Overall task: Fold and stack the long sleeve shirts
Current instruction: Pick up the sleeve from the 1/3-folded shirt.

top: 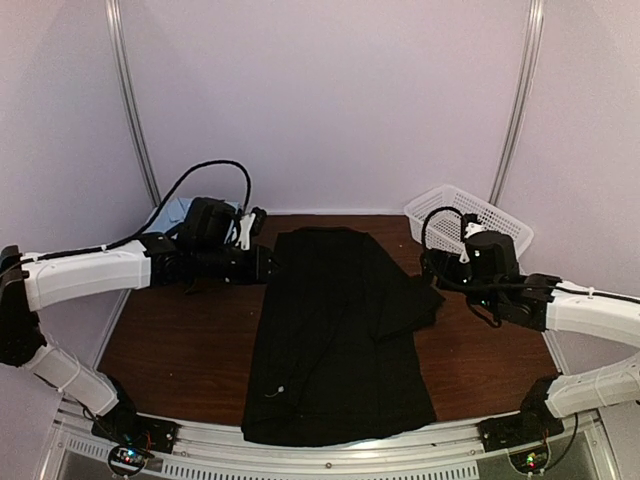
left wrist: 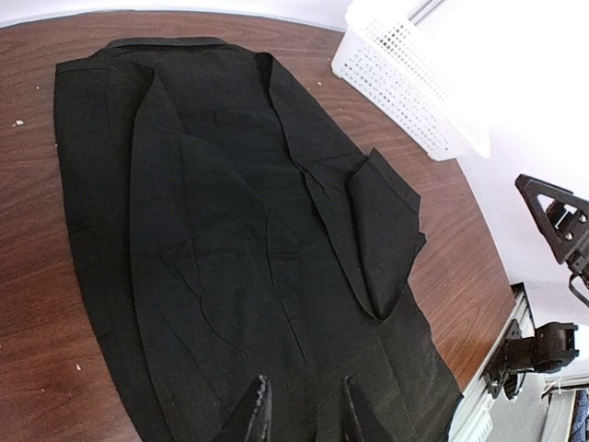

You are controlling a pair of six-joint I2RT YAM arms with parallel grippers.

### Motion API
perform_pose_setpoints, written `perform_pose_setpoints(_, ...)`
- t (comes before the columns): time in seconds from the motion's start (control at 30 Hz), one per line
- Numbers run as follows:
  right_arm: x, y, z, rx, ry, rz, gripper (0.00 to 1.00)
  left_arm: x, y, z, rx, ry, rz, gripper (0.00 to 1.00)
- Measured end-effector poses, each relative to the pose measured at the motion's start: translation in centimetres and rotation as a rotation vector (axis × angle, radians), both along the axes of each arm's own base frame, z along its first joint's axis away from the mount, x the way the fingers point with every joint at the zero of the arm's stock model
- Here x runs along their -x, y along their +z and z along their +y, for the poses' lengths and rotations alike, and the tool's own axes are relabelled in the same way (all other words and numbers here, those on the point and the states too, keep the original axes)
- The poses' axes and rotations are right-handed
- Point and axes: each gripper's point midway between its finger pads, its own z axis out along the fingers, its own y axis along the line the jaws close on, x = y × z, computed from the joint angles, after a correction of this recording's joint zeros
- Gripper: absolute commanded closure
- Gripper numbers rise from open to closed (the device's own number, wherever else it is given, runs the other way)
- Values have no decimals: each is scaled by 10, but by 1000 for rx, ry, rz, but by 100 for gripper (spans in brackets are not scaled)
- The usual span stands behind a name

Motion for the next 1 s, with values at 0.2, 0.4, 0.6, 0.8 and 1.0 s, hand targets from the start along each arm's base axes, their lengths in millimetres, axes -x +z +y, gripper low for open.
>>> perform_pose_setpoints(0.2, -13, -30, -34, -26, -56, 65, 4, -1, -4, 1, -5, 34, -2, 73)
perform_pose_setpoints(0.4, -25, -55, -49, -88, -68, 134, 6, -3, -5, 5, -9, 70, -3, 73)
perform_pose_setpoints(0.6, -29, -102, -59, -142, -69, 255, 16, -7, -4, 6, -10, 90, -1, 73)
perform_pose_setpoints(0.8, -39, -137, -67, -223, -78, 344, 28, -17, -2, -3, -6, 95, -2, 73)
perform_pose_setpoints(1.0, -44, -164, -67, -326, -64, 412, 40, -25, -1, -10, -9, 95, 2, 74)
